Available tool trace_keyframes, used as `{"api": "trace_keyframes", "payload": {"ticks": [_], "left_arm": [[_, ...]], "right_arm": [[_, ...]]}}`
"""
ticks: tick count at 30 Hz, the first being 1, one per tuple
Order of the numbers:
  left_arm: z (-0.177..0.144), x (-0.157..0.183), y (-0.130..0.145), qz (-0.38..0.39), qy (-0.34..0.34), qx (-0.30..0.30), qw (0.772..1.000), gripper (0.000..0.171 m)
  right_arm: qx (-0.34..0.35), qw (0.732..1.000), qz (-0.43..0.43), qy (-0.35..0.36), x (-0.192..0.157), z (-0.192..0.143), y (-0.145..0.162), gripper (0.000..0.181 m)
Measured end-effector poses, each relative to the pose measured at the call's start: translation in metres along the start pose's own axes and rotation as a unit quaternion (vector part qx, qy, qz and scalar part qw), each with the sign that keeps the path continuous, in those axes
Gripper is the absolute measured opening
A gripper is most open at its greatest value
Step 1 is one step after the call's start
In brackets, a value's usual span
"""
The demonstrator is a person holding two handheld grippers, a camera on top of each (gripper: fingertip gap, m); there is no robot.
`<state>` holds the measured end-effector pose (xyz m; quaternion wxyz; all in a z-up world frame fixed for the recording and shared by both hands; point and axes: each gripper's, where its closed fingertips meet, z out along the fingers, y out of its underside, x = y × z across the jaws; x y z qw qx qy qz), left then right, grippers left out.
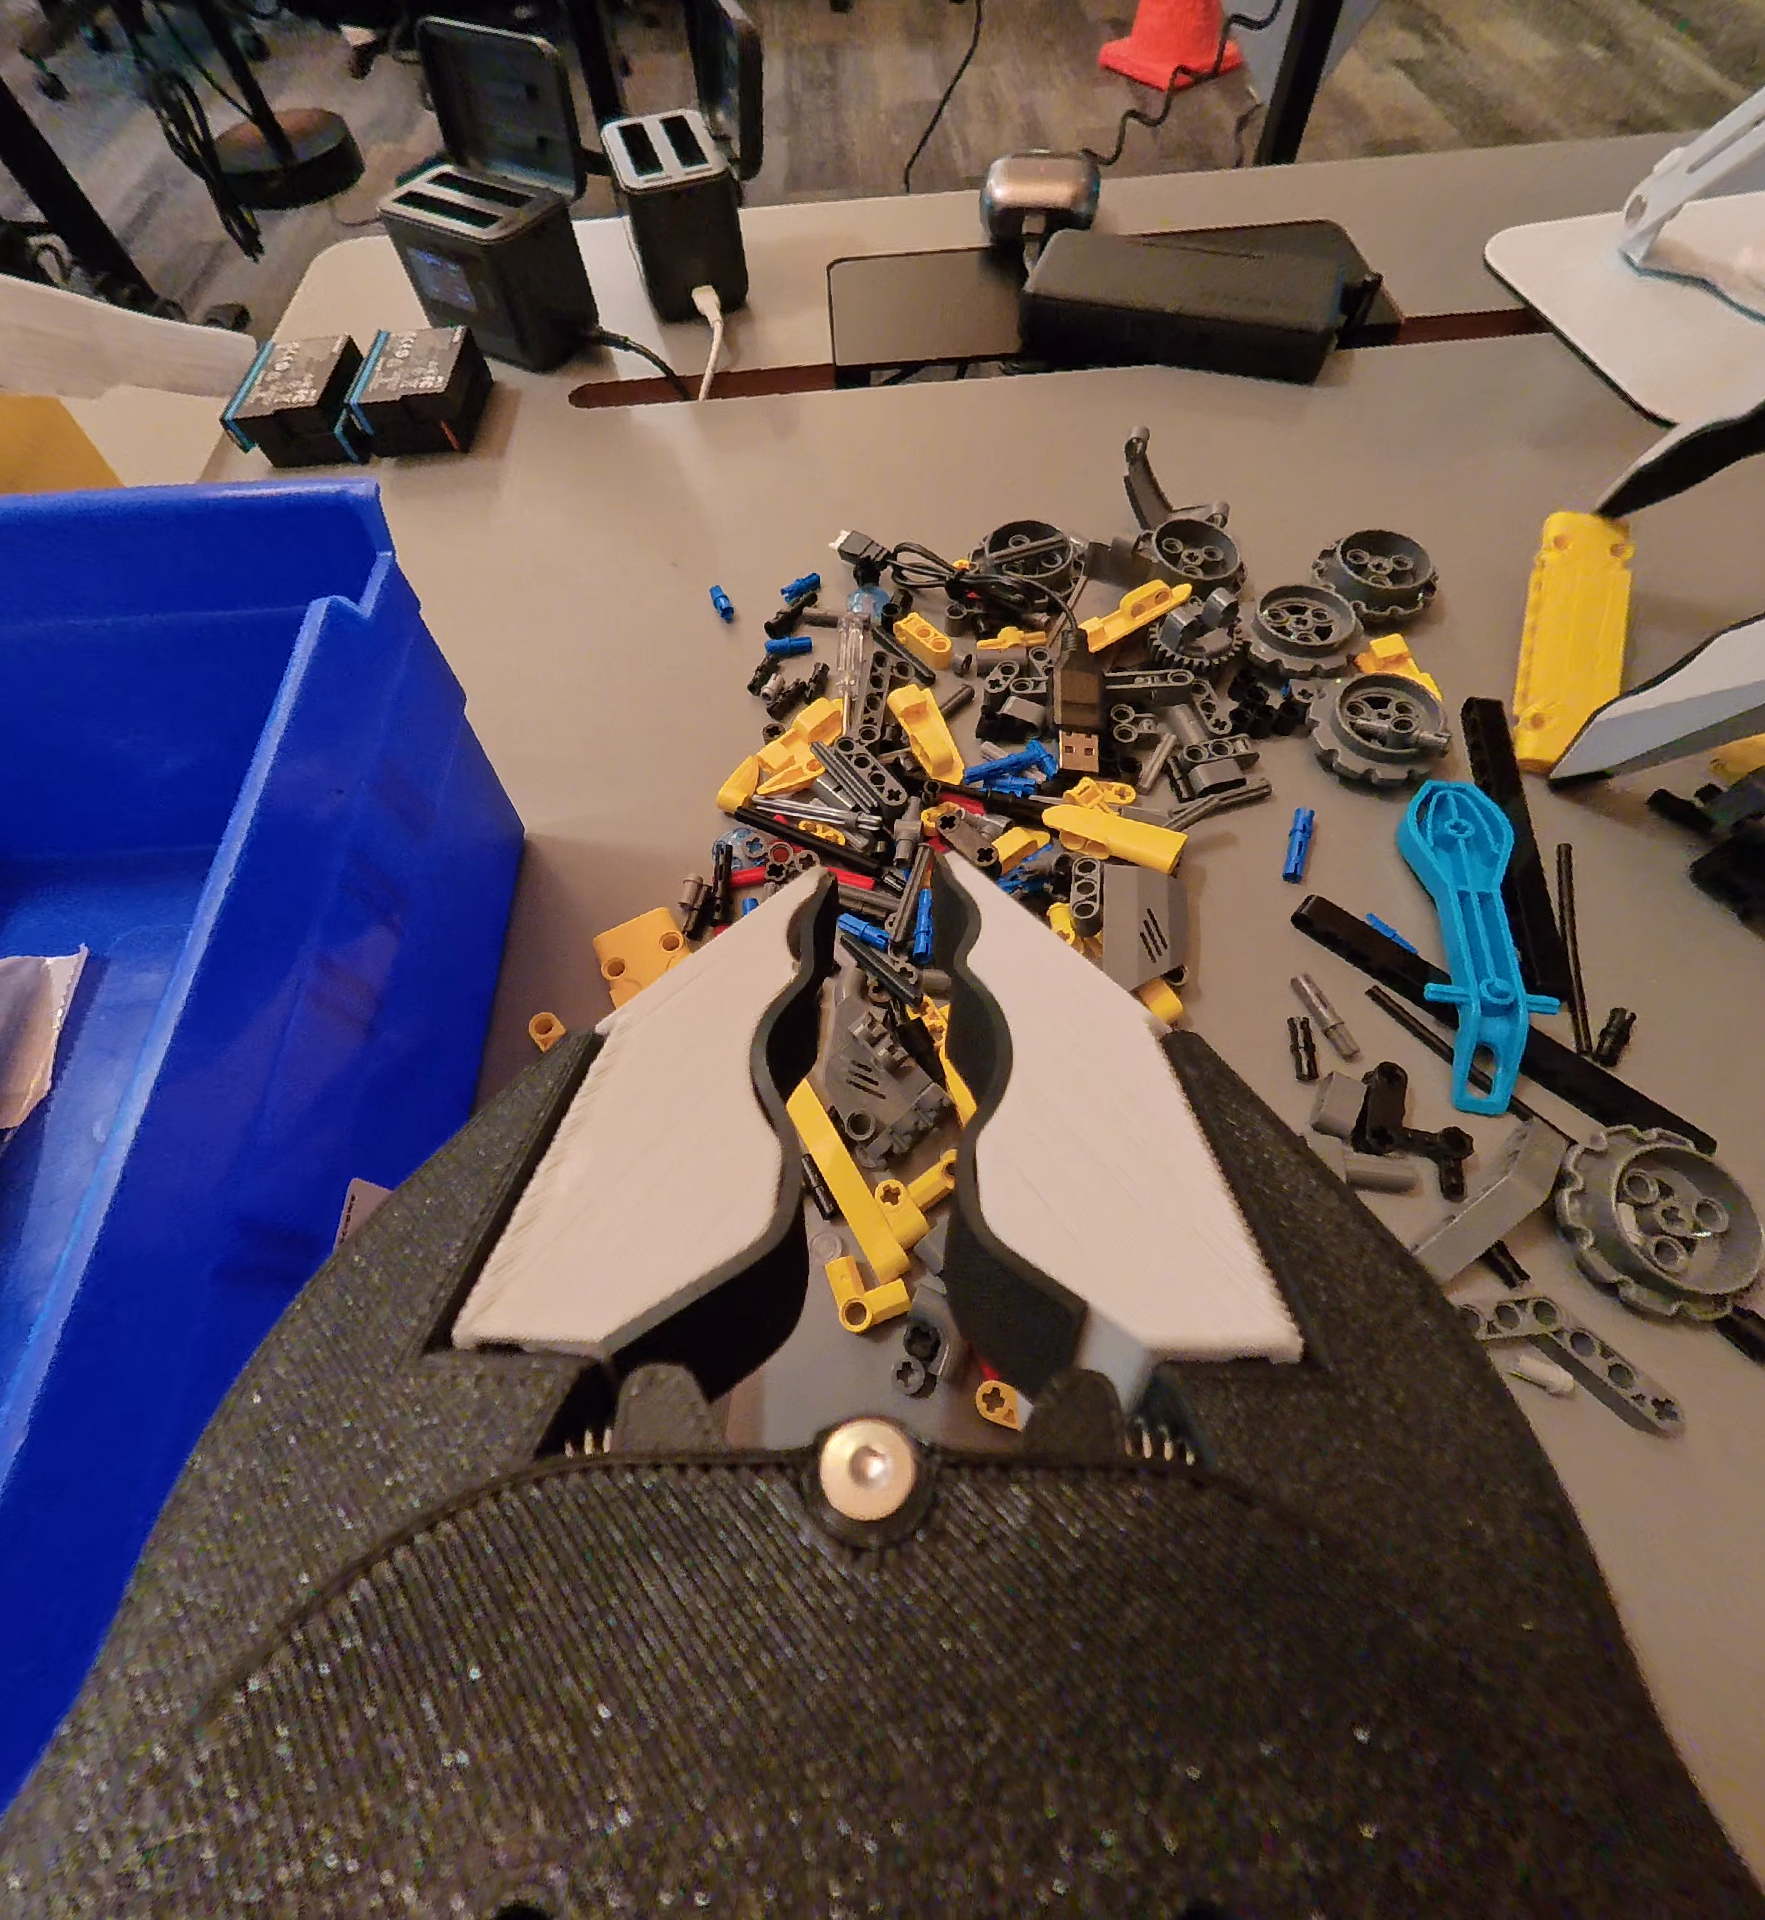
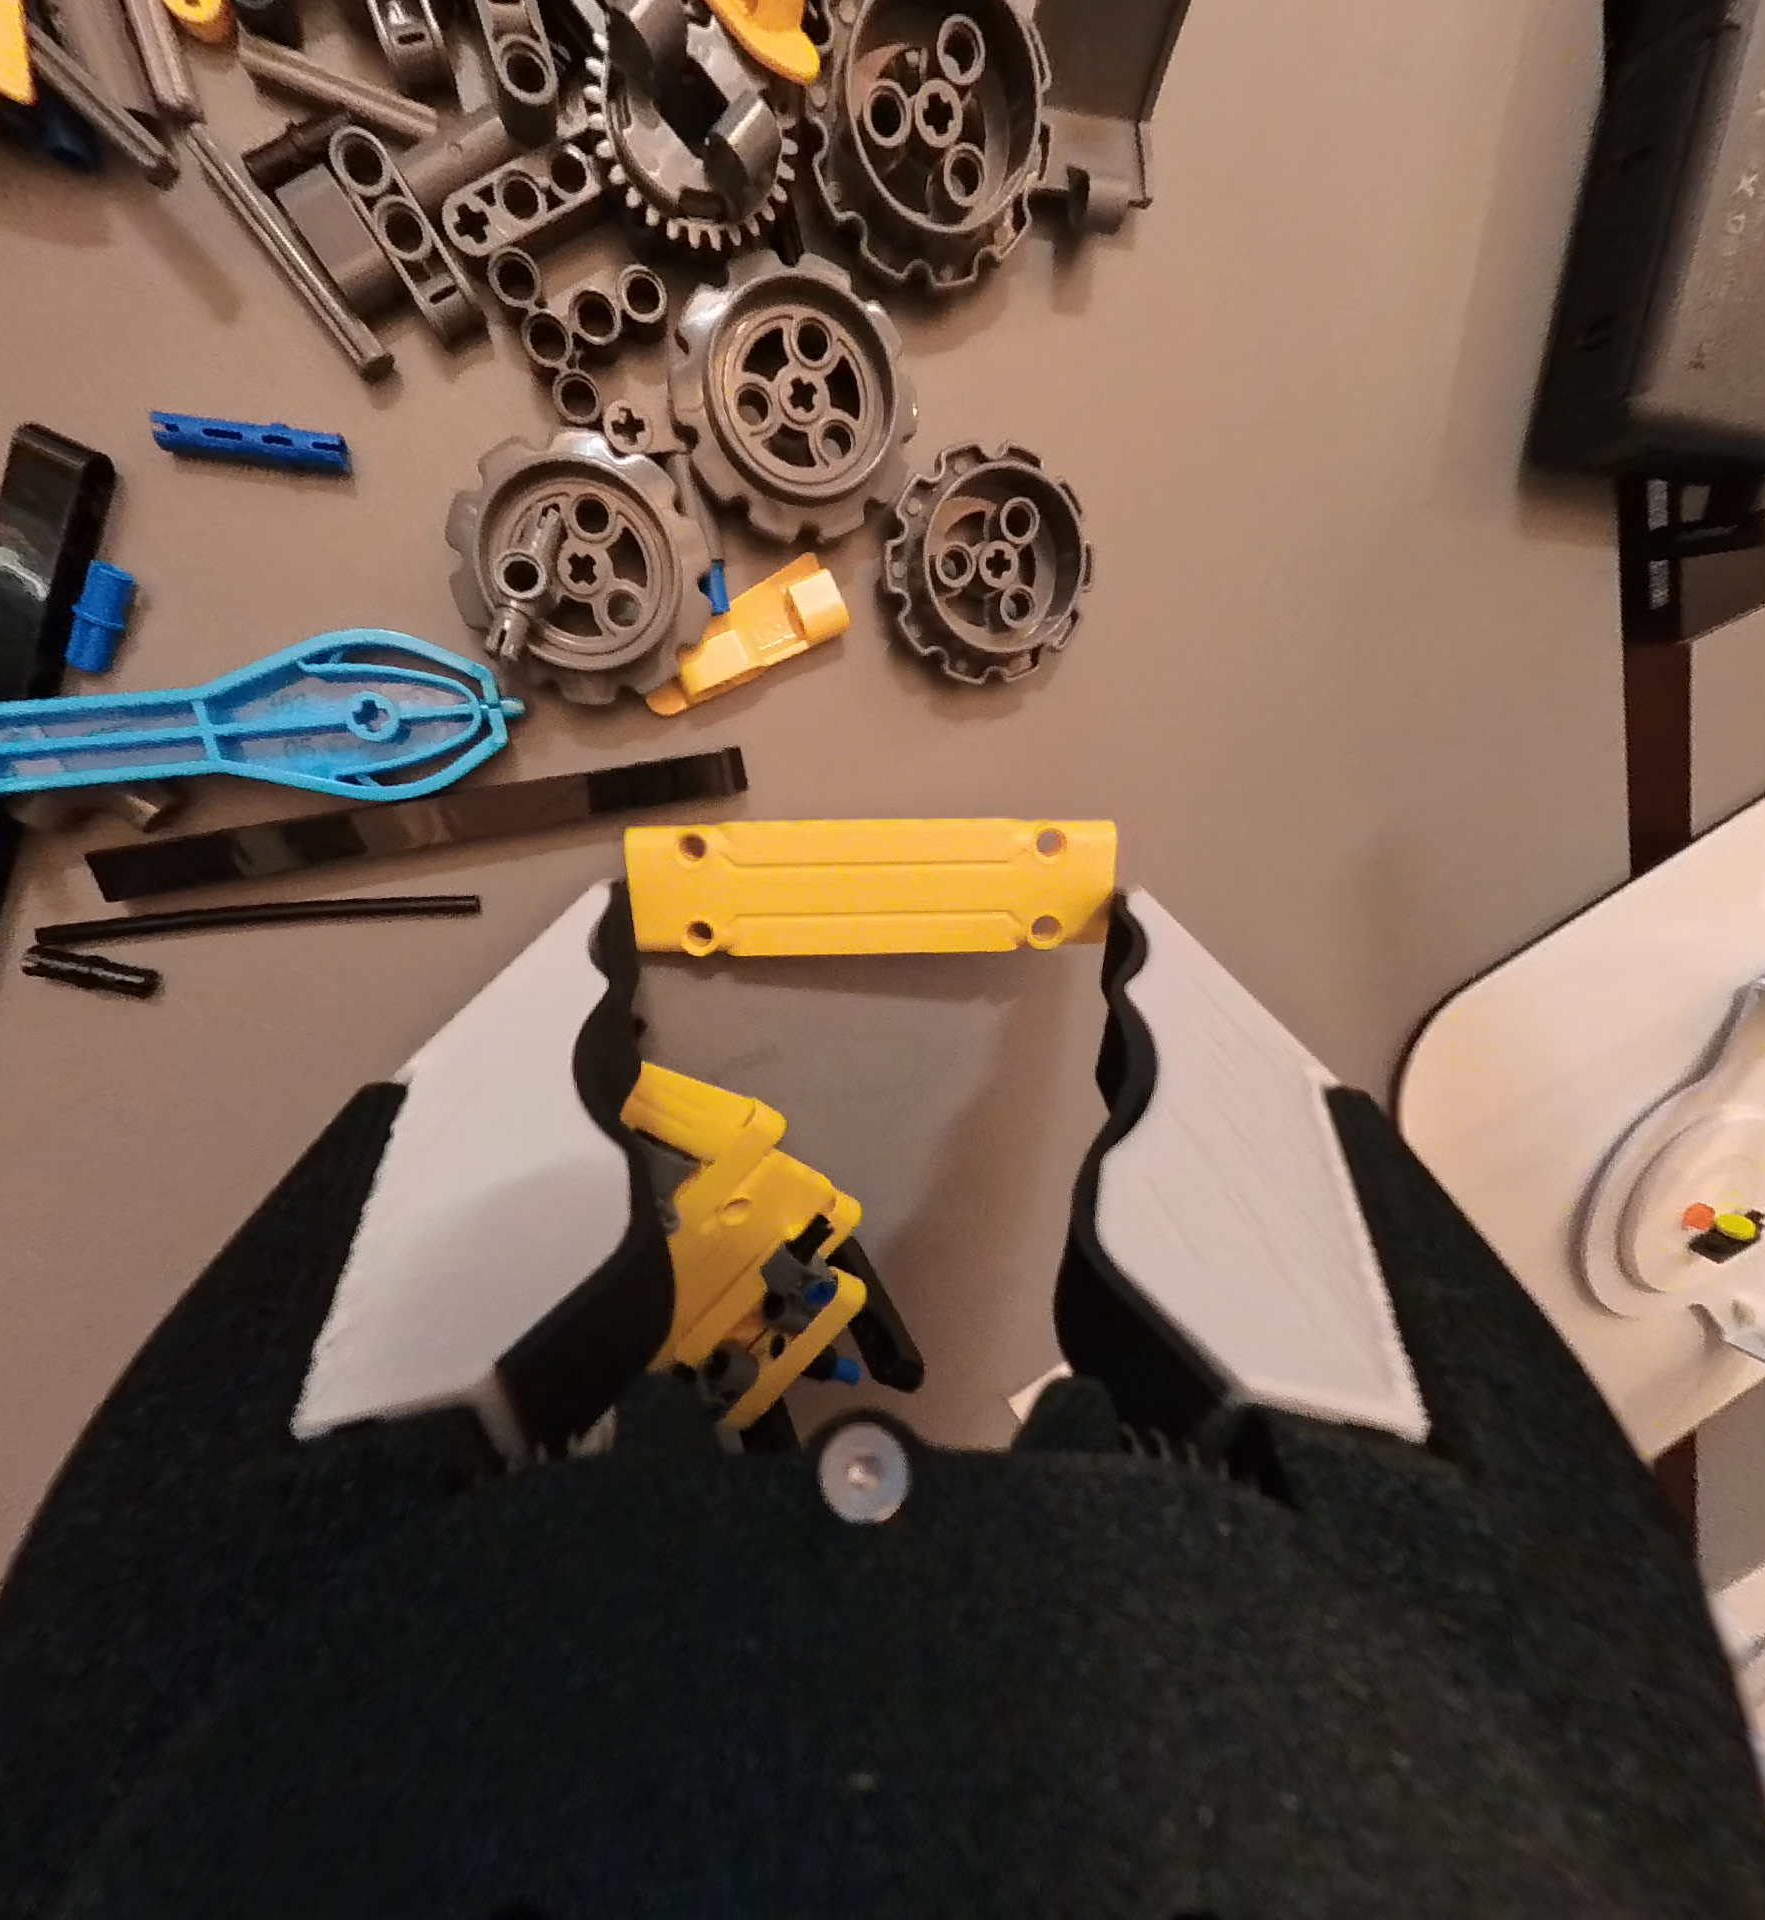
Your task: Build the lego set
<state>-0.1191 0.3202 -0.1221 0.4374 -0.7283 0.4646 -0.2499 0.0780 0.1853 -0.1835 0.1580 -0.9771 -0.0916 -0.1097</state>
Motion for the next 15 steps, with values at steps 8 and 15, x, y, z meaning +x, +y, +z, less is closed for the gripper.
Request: {"api": "trace_keyframes", "payload": {"ticks": [8, 15], "left_arm": [[0.0, -0.002, 0.001, 0.002, -0.005, -0.002, 1.0, 0.014], [0.001, -0.001, 0.002, 0.006, -0.006, -0.005, 1.0, 0.015]], "right_arm": [[0.055, 0.998, 0.012, -0.007, -0.007, -0.012, -0.014, 0.09], [0.155, 0.986, -0.04, -0.044, -0.048, -0.051, -0.045, 0.063]]}}
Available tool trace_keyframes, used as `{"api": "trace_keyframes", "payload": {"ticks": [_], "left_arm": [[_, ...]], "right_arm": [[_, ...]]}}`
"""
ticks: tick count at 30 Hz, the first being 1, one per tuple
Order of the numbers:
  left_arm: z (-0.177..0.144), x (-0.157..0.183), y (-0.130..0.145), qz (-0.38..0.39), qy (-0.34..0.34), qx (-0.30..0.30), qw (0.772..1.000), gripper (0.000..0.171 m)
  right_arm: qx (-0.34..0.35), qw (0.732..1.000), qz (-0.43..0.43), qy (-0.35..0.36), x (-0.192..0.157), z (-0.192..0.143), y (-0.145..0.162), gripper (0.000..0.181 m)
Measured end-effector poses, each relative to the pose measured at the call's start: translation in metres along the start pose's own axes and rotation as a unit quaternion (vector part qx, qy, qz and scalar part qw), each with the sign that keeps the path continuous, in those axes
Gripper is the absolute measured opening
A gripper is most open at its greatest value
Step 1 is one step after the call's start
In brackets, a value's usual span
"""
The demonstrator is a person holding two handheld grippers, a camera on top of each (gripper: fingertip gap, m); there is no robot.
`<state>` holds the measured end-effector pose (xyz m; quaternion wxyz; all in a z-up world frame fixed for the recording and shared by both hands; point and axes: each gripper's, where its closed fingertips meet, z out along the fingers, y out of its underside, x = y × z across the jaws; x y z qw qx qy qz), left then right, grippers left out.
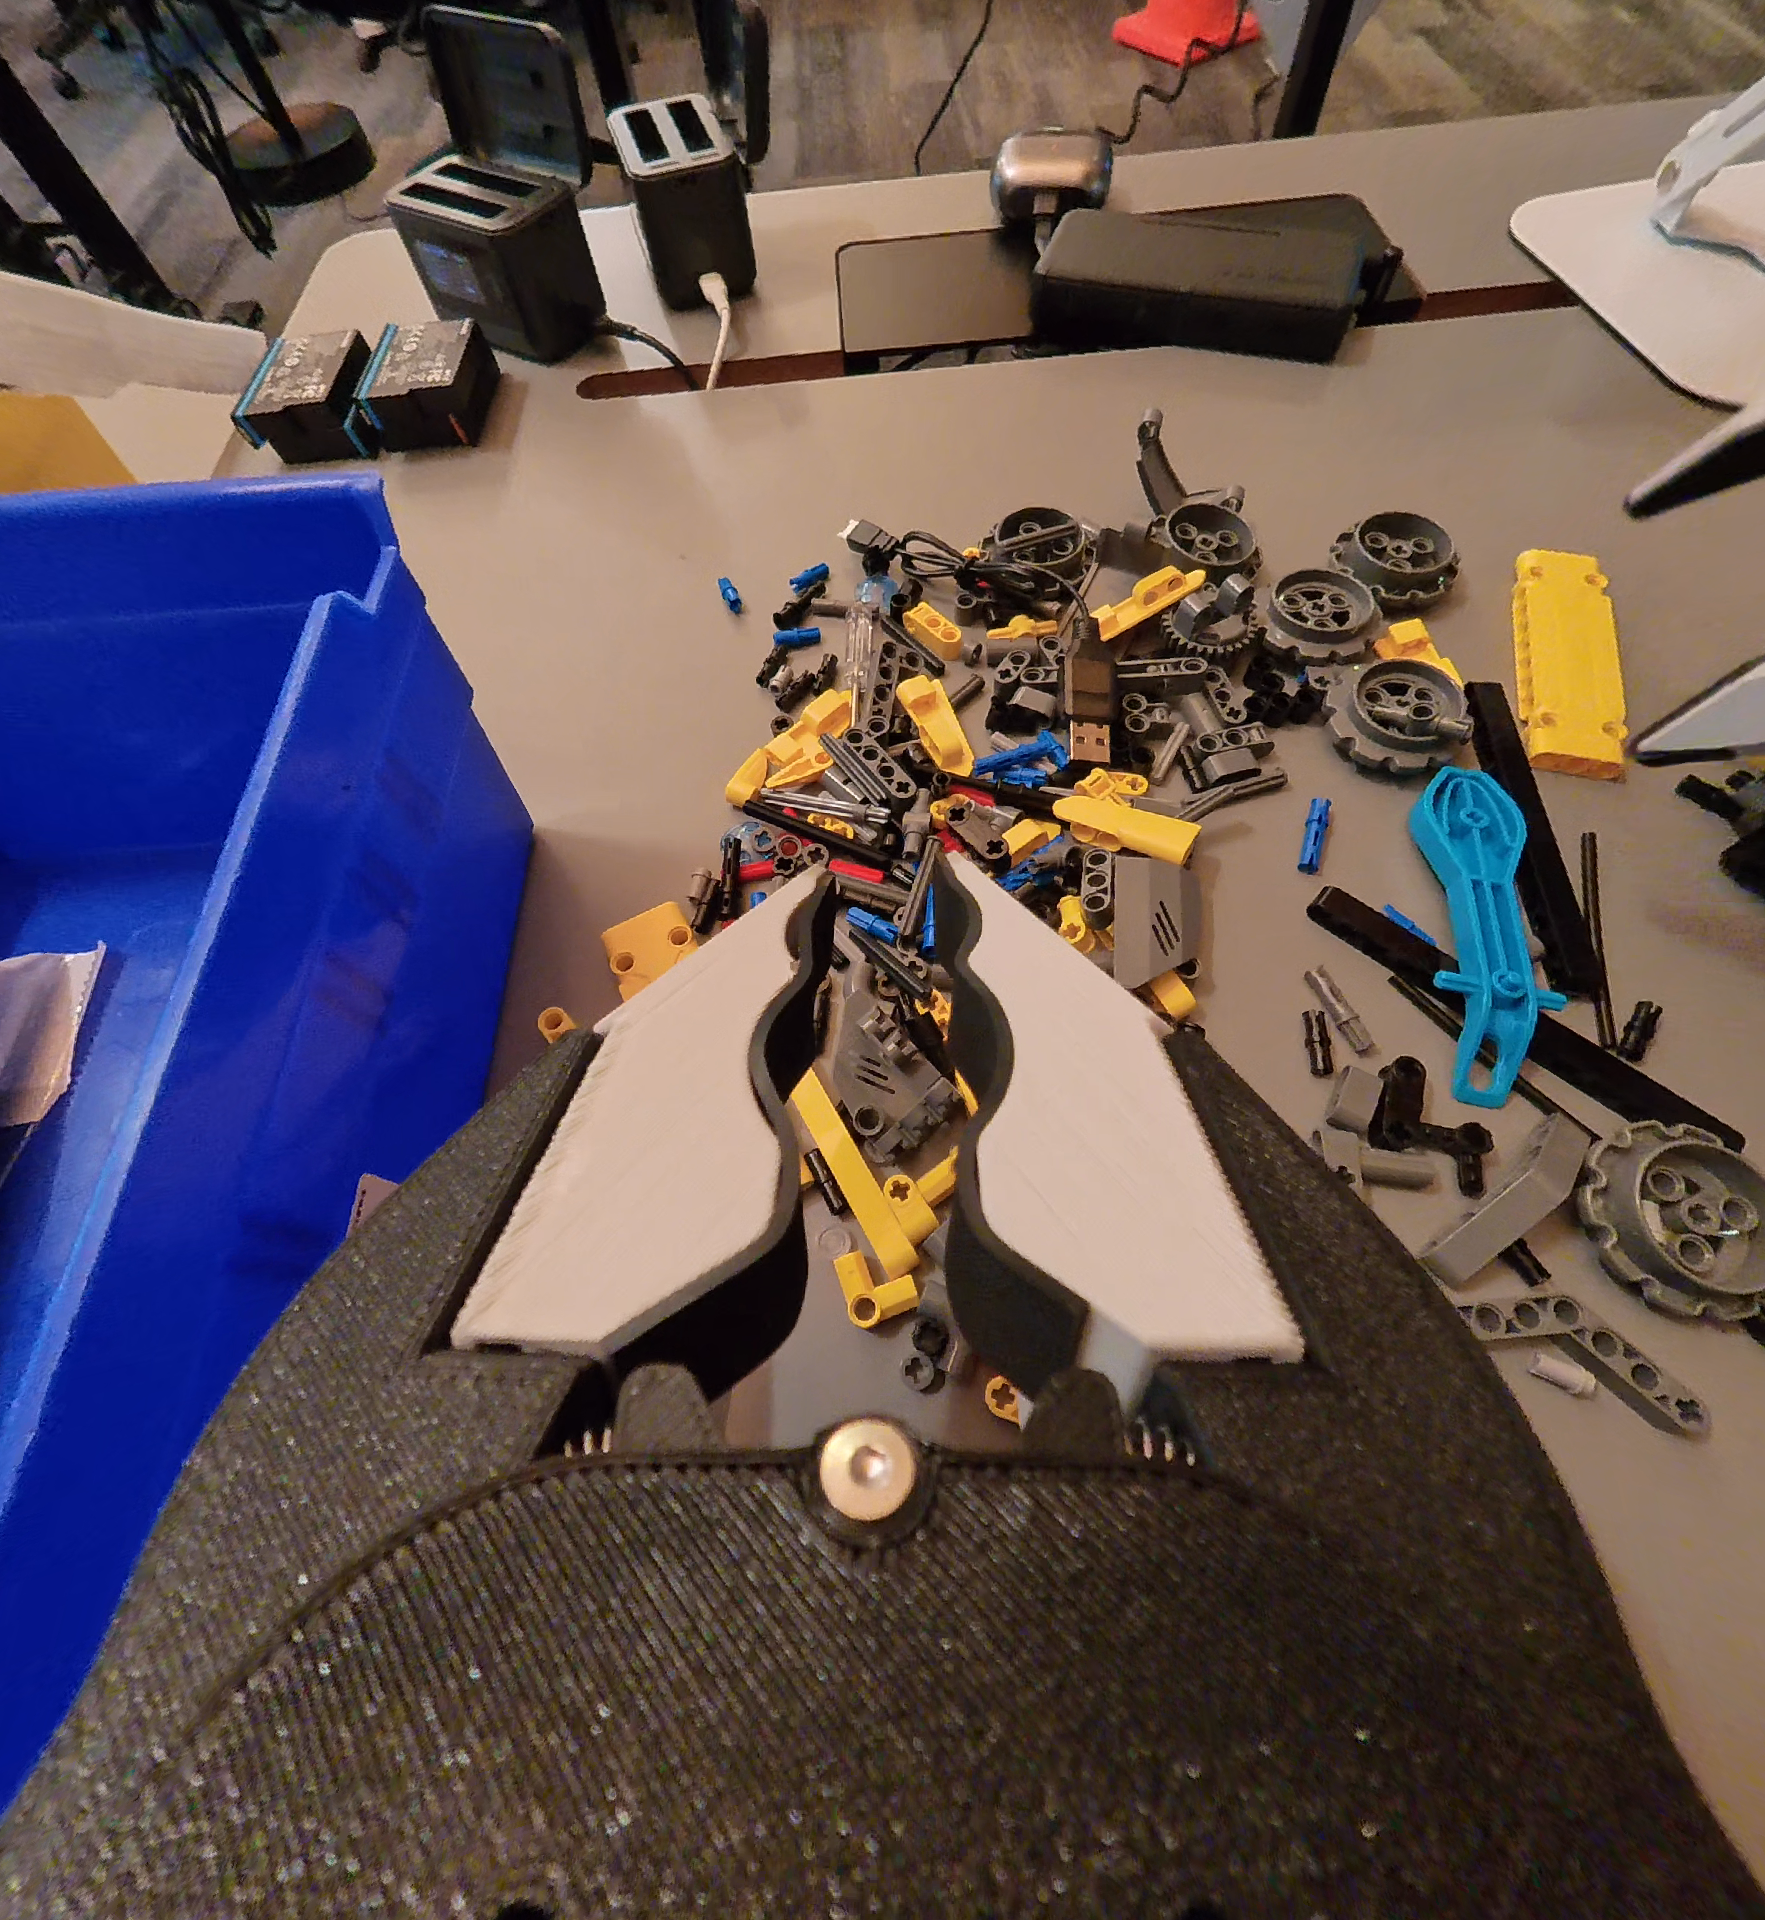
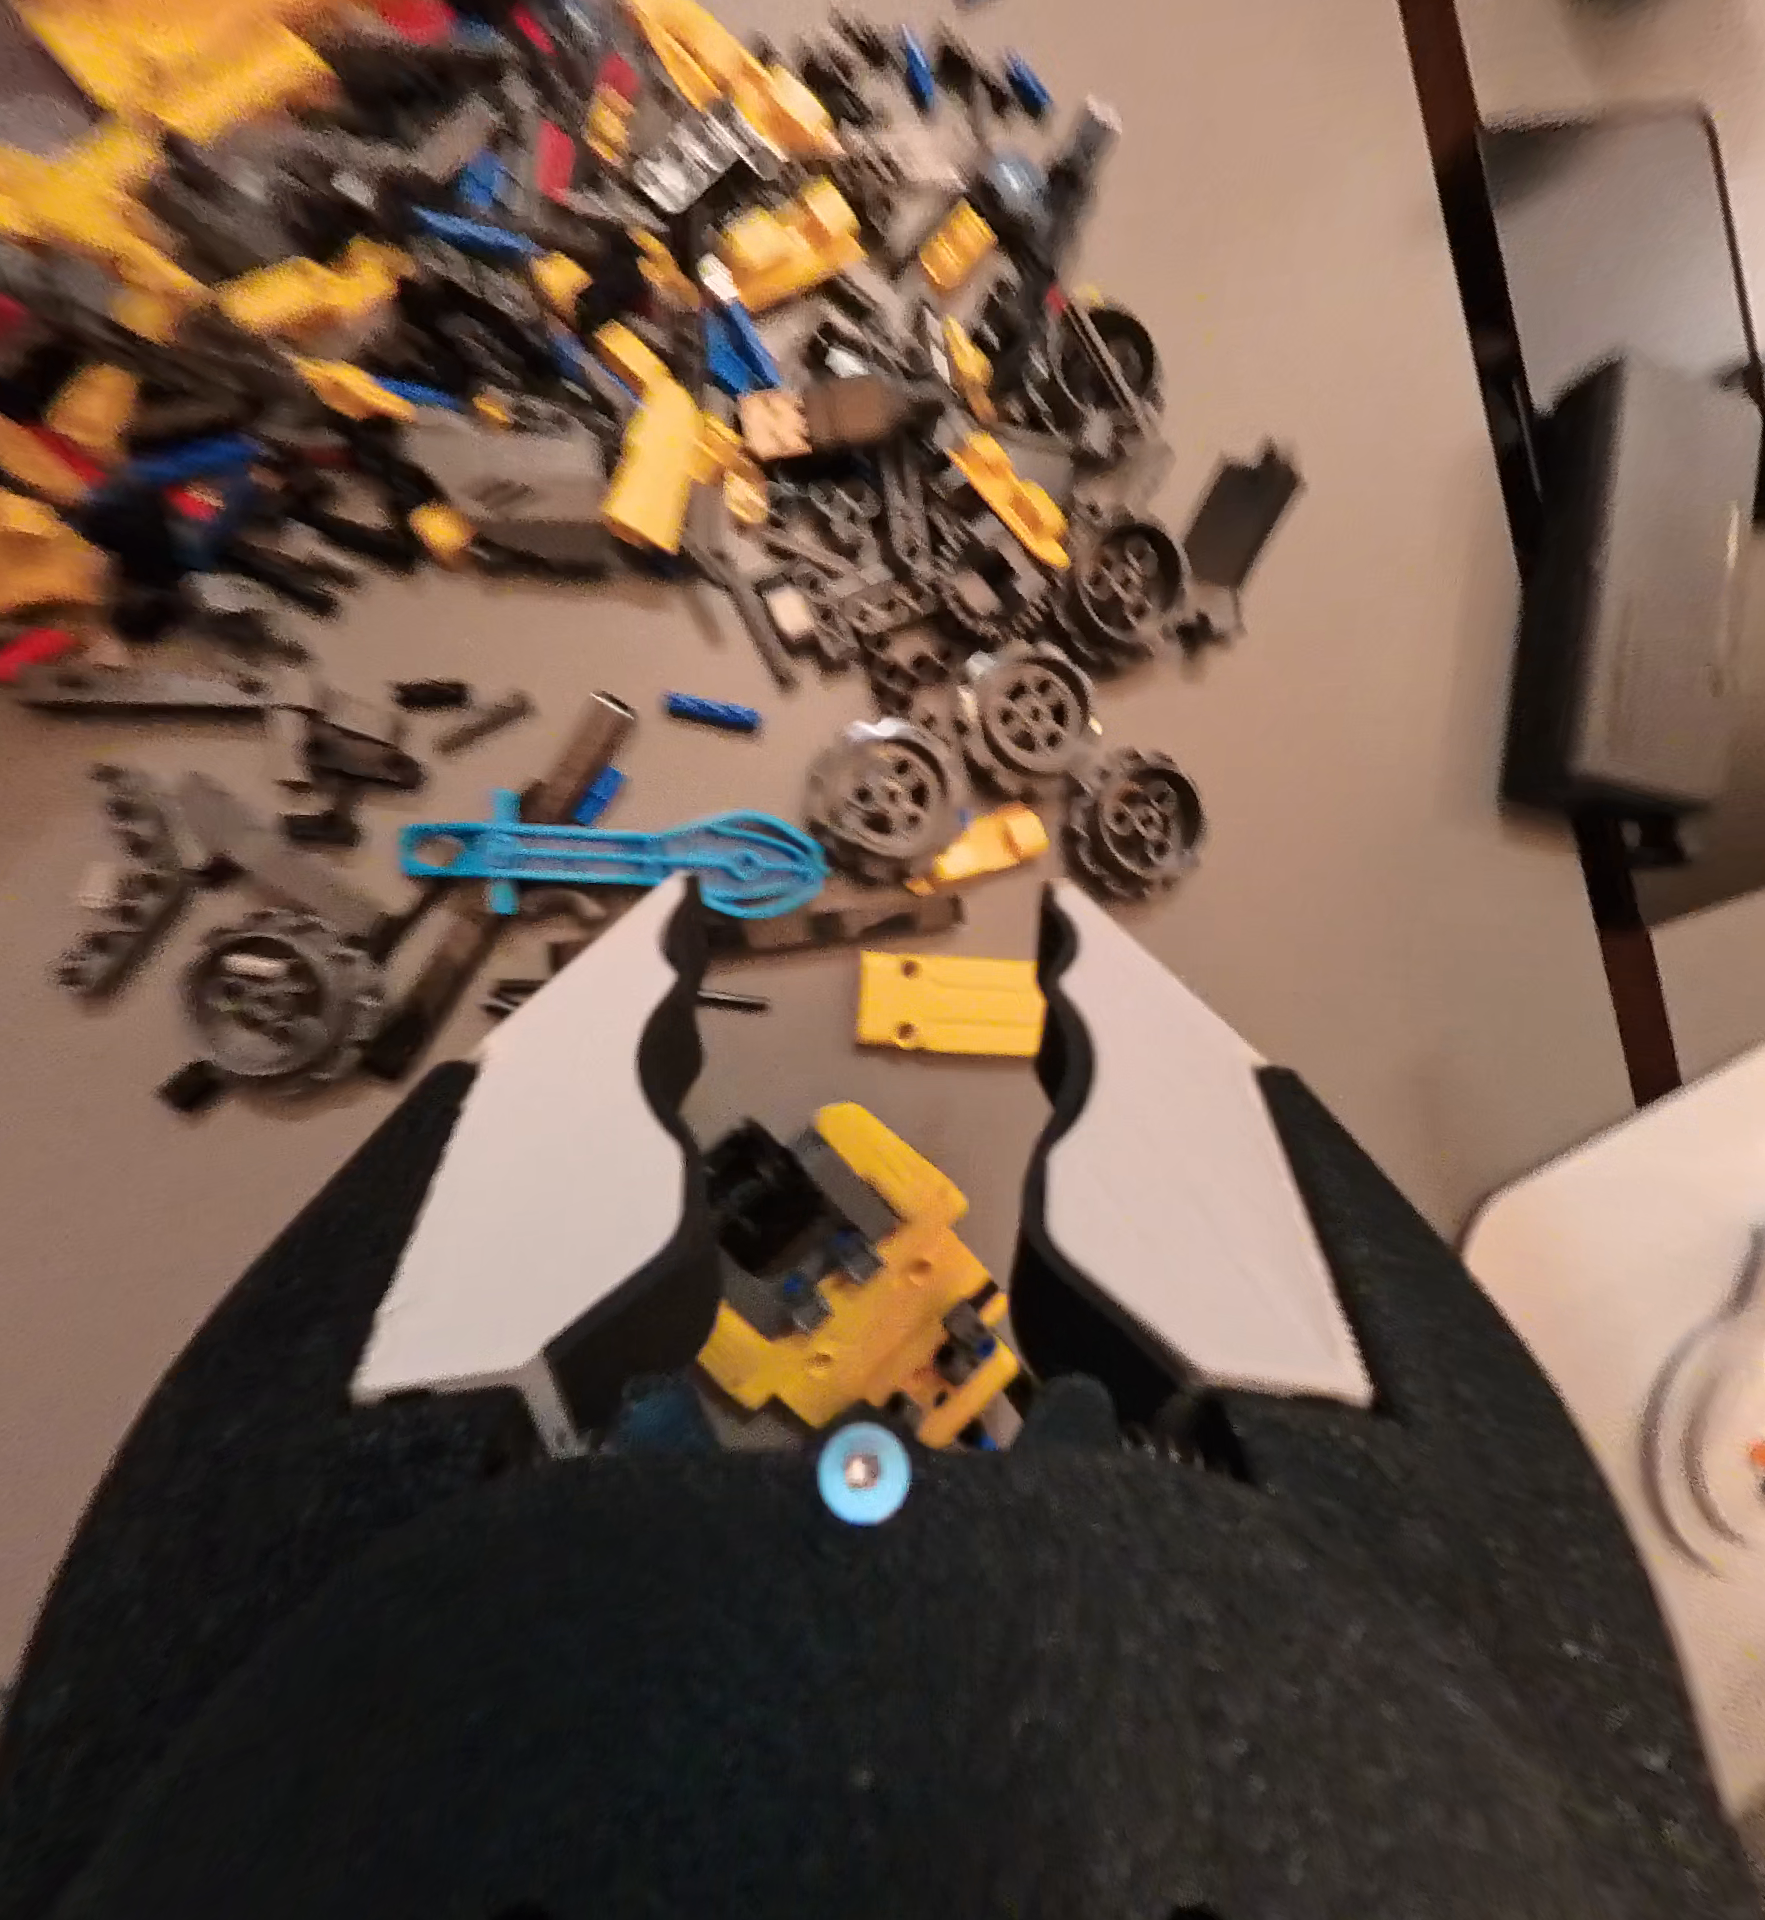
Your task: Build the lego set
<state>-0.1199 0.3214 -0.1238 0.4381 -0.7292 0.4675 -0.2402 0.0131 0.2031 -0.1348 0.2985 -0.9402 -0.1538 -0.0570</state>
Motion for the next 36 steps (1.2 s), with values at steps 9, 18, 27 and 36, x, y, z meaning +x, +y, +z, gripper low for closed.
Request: {"api": "trace_keyframes", "payload": {"ticks": [9, 18, 27, 36], "left_arm": [[0.0, 0.0, 0.001, 0.001, -0.002, -0.001, 1.0, 0.015], [-0.003, -0.002, -0.005, 0.0, -0.005, 0.014, 1.0, 0.015], [-0.001, -0.005, 0.0, 0.014, -0.018, -0.001, 1.0, 0.015], [0.001, -0.005, 0.004, 0.025, -0.026, -0.013, 0.999, 0.016]], "right_arm": [[0.014, 0.997, -0.011, -0.076, -0.04, 0.025, -0.017, 0.0], [-0.053, 0.99, 0.029, -0.131, -0.054, 0.049, 0.003, 0.013], [-0.061, 0.989, 0.005, -0.136, -0.06, 0.051, -0.002, 0.021], [-0.064, 0.986, 0.012, -0.153, -0.067, 0.051, 0.001, 0.019]]}}
